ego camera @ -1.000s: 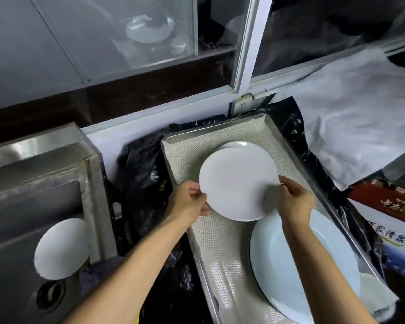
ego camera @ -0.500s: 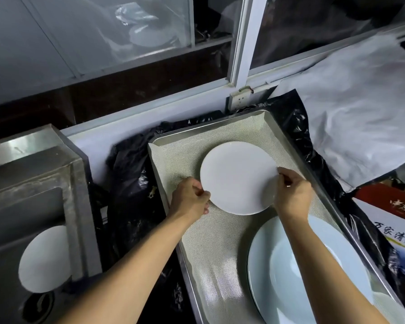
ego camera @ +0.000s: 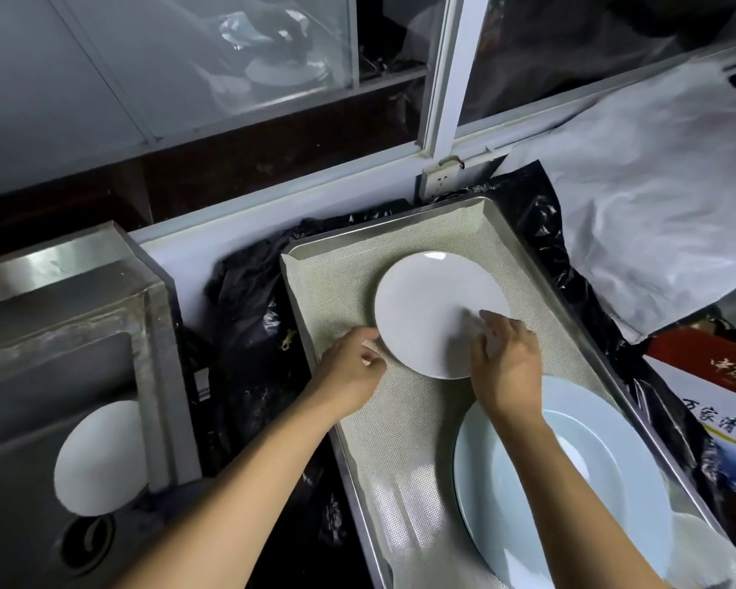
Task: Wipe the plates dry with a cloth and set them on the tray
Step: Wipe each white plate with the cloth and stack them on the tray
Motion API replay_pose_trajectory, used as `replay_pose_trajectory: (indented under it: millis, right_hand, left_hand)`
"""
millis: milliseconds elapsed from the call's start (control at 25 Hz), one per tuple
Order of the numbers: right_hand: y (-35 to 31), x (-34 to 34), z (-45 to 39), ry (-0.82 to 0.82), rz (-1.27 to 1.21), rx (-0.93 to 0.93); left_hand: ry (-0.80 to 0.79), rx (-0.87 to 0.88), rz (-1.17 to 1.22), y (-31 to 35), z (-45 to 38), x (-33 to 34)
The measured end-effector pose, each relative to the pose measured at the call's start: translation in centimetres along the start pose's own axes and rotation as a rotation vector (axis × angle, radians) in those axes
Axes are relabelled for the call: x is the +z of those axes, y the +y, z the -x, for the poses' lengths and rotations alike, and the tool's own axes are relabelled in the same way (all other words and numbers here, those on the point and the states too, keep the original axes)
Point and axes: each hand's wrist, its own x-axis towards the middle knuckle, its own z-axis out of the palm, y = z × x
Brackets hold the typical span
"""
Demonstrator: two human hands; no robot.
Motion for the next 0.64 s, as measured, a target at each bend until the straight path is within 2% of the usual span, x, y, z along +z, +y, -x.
replay_pose_trajectory:
  millis: [240, 640]
  right_hand:
    - [-5.1, -0.1, 4.5, -0.061, -0.170, -0.112]
    - [-15.6, 1.9, 12.8, -0.175, -0.349, -0.196]
  left_hand:
    - [0.058, 0.125, -0.057, -0.6, 5.2, -2.5]
    - [0.216, 0.028, 0.073, -8.2, 16.1, -9.0]
